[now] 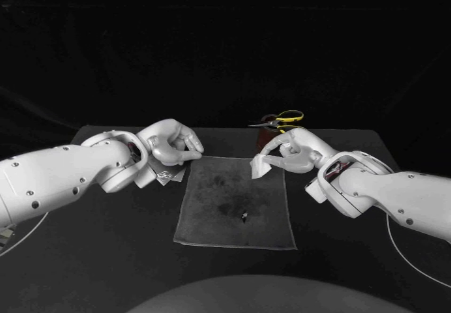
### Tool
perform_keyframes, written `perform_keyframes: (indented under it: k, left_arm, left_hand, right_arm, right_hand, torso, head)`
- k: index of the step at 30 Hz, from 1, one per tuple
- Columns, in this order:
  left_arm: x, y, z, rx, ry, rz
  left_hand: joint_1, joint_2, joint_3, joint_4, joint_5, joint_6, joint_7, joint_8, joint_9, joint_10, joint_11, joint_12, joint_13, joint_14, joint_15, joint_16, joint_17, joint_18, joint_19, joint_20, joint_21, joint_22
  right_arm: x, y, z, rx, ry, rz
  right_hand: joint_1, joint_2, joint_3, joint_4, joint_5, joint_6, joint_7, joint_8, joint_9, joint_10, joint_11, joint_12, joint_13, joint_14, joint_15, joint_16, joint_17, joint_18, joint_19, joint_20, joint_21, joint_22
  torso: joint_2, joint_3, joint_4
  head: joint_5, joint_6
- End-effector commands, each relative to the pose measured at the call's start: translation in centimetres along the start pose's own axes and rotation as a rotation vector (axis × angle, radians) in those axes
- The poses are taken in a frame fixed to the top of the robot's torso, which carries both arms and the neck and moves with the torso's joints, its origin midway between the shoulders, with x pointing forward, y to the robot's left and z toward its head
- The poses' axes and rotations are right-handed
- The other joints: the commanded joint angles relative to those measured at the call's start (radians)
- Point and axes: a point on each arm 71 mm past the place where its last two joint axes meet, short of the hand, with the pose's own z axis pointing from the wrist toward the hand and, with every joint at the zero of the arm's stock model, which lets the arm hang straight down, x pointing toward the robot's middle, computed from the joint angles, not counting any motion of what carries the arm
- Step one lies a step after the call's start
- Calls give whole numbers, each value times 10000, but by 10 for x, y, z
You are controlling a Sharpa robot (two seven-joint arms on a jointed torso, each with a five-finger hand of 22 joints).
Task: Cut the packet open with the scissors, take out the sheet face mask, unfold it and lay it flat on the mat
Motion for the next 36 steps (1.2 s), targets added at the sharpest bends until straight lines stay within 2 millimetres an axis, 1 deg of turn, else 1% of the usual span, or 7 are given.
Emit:
perform_keyframes:
  k: [1, 10, 15, 18, 23, 28, 36]
  left_arm:
    - [17, -15, 5, 1333, 144, 1115]
    - [67, -28, 17, 2194, 1534, 2801]
    - [91, -28, 25, 2174, 2064, 3522]
    - [99, -28, 29, 2118, 2107, 3736]
    - [109, -30, 37, 2025, 2129, 3960]
    - [117, -32, 43, 1881, 2232, 4161]
    - [127, -30, 51, 1572, 2447, 4407]
  left_hand:
    - [-60, -189, 188, -89, 46, 112, -23, -138, -62, 156, -21, -18, 45, 227, -17, 128, 457, 134, -4, -108, 99, 41]
    - [-477, -546, 601, -429, 42, 325, -103, -550, -249, 481, -171, 503, 495, 1073, -140, 744, 2703, 29, 392, -198, 627, 732]
    - [-998, -742, 546, -664, 33, 374, -162, -887, -352, 257, -280, 1812, 1499, 1755, -232, 1202, 4553, -158, 1147, -272, 1312, 1788]
    - [-1142, -720, 488, -833, 44, 424, -214, -1009, -369, 158, -361, 3023, 2369, 2307, -296, 1473, 5989, -332, 1862, -340, 1918, 2763]
    - [-1331, -690, 393, -1014, 39, 429, -223, -1239, -400, 1619, -371, 5461, 6465, 2990, -326, 1720, 7771, -591, 2847, -407, 2740, 4145]
    - [-1527, -734, 86, -1011, 41, 360, -174, -1476, -444, 2838, -282, 6409, 8852, 3355, -263, 1831, 8754, -768, 3488, -383, 3236, 5040]
    - [-1649, -743, -459, -944, 38, 225, -91, -1768, -497, 3307, -175, 6721, 9798, 3565, -177, 1888, 9378, -900, 3961, -325, 3597, 5717]
  right_arm:
    - [1, 0, 0, 4, 96, -55]
    - [1, -2, 0, 58, 77, -70]
    - [1, -3, 1, 76, 72, -80]
    - [2, -3, 1, 80, 77, -81]
    - [2, -3, 2, 89, 77, -87]
    - [3, -3, 3, 79, 98, -81]
    - [4, -2, 3, 69, 132, -68]
  right_hand:
    - [-34, 65, 31, 4, 25, 61, 13, 40, 284, 406, -75, -37, 1507, 946, -34, 49, 2117, 173, -68, 27, -22, 17]
    - [-34, 65, 31, 4, 25, 61, 13, 40, 284, 406, -75, -37, 1507, 946, -34, 49, 2117, 173, -68, 27, -22, 17]
    - [-34, 65, 31, 4, 25, 61, 13, 40, 284, 406, -75, -37, 1507, 946, -34, 49, 2117, 173, -68, 27, -22, 17]
    - [-34, 65, 31, 4, 25, 61, 13, 40, 284, 406, -75, -37, 1507, 946, -34, 49, 2117, 173, -68, 27, -22, 17]
    - [-34, 65, 31, 4, 25, 61, 13, 40, 284, 406, -75, -37, 1507, 946, -34, 49, 2117, 173, -68, 27, -22, 17]
    - [-53, 71, 53, -8, 25, 40, 16, 67, 301, 413, -73, -23, 1519, 948, -33, 53, 2127, 172, -66, 28, -20, 27]
    - [-53, 71, 53, -8, 25, 40, 16, 67, 301, 413, -73, -23, 1519, 948, -33, 53, 2127, 172, -66, 28, -20, 27]
  torso:
    - [-5, -35, -27]
    - [-6, -30, -18]
    - [-2, -25, -14]
    - [-1, -22, -15]
    - [-12, -19, -23]
    - [-8, -12, -17]
    - [-3, -15, -14]
  head:
    - [-209, -109]
    - [-537, -190]
    - [-667, -190]
    - [-693, -190]
    - [-725, -190]
    - [-762, -190]
    - [-770, -190]
